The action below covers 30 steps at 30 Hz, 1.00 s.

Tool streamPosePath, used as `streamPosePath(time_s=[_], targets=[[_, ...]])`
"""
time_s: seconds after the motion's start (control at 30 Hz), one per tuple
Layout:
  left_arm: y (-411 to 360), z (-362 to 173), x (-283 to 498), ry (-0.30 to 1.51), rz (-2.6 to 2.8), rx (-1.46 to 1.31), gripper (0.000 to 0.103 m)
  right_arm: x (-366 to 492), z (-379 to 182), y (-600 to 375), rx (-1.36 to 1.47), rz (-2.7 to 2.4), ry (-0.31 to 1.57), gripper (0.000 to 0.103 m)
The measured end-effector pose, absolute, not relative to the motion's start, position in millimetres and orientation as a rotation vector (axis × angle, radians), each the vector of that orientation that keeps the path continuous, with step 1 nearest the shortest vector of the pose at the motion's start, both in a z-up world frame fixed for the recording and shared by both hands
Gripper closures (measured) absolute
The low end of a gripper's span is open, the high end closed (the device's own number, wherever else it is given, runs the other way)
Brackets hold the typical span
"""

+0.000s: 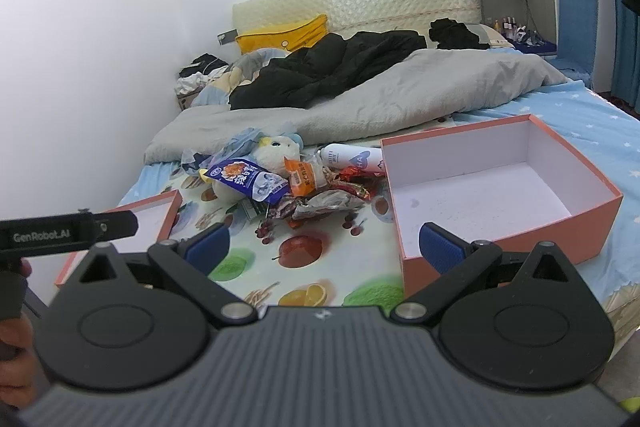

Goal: Organize snacks
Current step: 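Move both tools toward the snack pile on the bed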

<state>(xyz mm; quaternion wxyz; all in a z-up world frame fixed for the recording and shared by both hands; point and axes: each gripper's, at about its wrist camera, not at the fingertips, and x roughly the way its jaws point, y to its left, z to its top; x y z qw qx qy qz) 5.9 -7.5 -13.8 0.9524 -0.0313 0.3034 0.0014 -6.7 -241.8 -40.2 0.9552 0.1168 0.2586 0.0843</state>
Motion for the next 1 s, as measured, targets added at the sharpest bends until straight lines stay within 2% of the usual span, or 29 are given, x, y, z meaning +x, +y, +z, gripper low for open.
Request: streamPosePath(time_s=[0.5, 1.0], targets=[[-10.0, -29.8, 15.7, 0.676, -0.016, -0.053, 0.000, 4.2, -54.8, -234.7, 0.203, 0.162, 0.547, 0.000], [-5.2, -62.8, 90.2, 0.751, -0.034, -0.017, 0.000, 43.8, -69.9, -220.6, 0.136, 0.203, 0.562, 0.000]])
